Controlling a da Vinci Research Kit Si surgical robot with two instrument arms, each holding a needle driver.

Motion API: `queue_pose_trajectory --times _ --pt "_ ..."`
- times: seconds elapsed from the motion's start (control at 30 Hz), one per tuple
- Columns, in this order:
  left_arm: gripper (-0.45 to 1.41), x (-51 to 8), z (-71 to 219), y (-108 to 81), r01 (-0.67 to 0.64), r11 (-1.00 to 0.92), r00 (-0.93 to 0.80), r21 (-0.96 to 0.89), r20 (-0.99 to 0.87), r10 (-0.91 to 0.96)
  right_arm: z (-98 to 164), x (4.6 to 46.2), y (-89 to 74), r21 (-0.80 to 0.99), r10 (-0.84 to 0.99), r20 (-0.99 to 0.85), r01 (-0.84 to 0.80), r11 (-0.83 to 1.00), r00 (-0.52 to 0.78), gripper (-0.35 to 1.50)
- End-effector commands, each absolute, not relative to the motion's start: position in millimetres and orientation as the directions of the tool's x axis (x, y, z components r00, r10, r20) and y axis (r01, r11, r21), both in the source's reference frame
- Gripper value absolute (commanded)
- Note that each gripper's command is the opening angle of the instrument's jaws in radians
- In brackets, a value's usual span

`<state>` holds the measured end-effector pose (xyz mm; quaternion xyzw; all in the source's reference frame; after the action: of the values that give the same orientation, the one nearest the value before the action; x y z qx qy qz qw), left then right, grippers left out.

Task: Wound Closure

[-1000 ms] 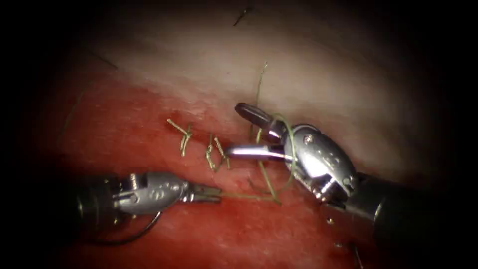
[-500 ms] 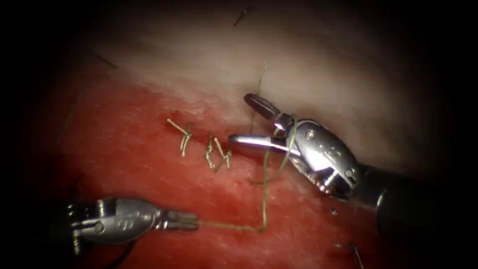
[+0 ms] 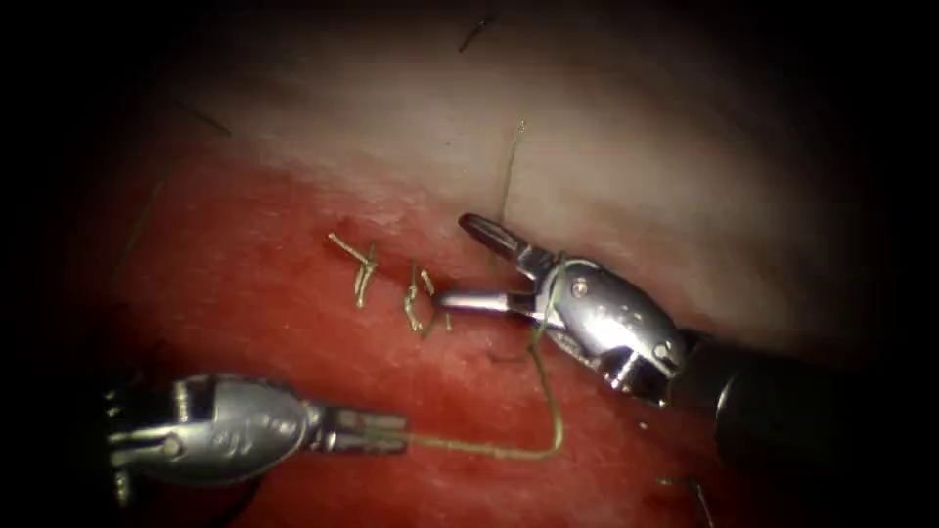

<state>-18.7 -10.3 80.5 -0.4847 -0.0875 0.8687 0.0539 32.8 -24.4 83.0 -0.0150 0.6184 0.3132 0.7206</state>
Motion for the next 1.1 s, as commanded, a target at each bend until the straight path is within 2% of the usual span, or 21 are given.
queue_pose_trajectory --times 0.03,0.53,1.1 --pt "-0.45 -19.0 80.8 -9.8 -0.014 -0.979 -0.520 -0.201 -0.835 0.179 83.8 33.6 -24.6 0.364 0.432 -0.901 -0.466 0.806 0.043 1.38" --pt "-0.45 -17.7 83.8 0.2 -0.112 -0.975 -0.441 -0.191 -0.870 0.221 84.2 34.1 -26.5 0.360 0.425 -0.902 -0.416 0.835 0.072 1.38" --pt "-0.45 -18.9 96.8 3.2 -0.224 -0.967 -0.537 -0.123 -0.812 0.227 82.7 34.5 -27.2 0.377 0.425 -0.904 -0.371 0.849 0.053 1.35"
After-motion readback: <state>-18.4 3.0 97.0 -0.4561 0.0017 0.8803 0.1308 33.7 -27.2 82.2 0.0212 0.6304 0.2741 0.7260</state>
